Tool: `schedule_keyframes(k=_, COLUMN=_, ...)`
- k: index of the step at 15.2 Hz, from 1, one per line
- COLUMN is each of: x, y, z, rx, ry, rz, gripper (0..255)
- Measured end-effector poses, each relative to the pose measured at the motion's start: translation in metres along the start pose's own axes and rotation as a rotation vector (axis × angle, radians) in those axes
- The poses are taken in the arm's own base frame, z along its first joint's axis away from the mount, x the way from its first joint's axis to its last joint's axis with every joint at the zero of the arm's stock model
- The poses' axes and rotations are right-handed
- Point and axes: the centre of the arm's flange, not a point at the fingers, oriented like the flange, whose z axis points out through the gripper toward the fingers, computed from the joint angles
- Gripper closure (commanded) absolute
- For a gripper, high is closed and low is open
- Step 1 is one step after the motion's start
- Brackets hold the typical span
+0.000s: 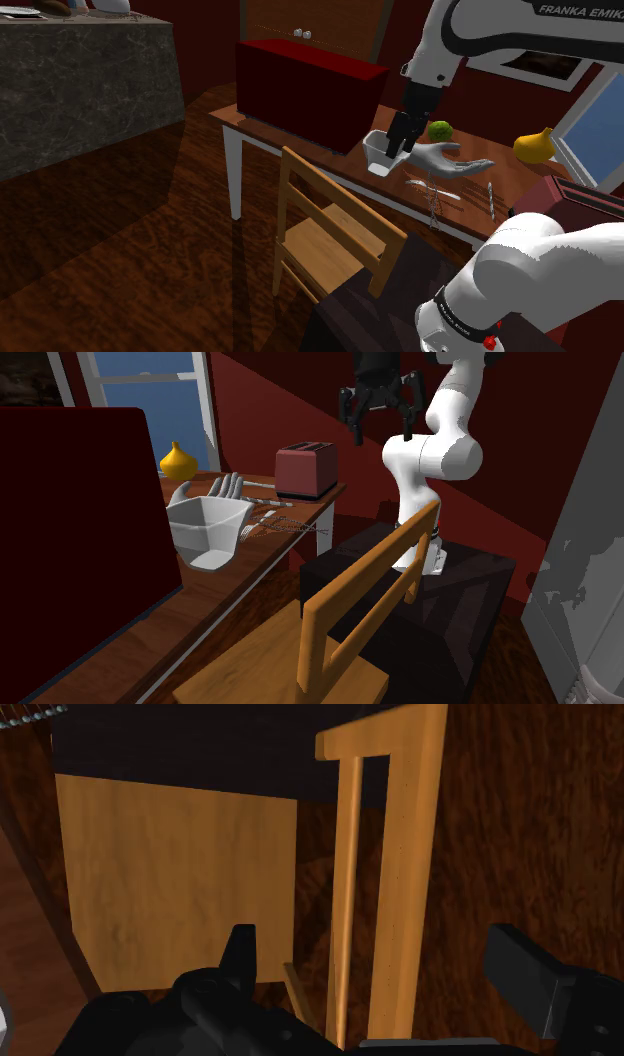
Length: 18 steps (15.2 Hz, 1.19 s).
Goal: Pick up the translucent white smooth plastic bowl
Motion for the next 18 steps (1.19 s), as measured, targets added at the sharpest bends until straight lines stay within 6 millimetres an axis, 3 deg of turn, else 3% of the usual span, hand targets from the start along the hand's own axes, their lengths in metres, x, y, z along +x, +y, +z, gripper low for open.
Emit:
schedule_keyframes(k=2, x=0.002, y=0.005, z=0.001, rx=-0.004, ry=0.001, rz=-0.004, gripper=0)
schedule_keyframes(k=5, x=0.017, y=0.029, z=0.010, rx=-0.026, ry=0.009, rz=-0.028, gripper=0)
schedule_keyframes(k=18, x=0.098, y=0.156, z=0.045, rx=-0.139, ry=0.050, rz=-0.154, gripper=0)
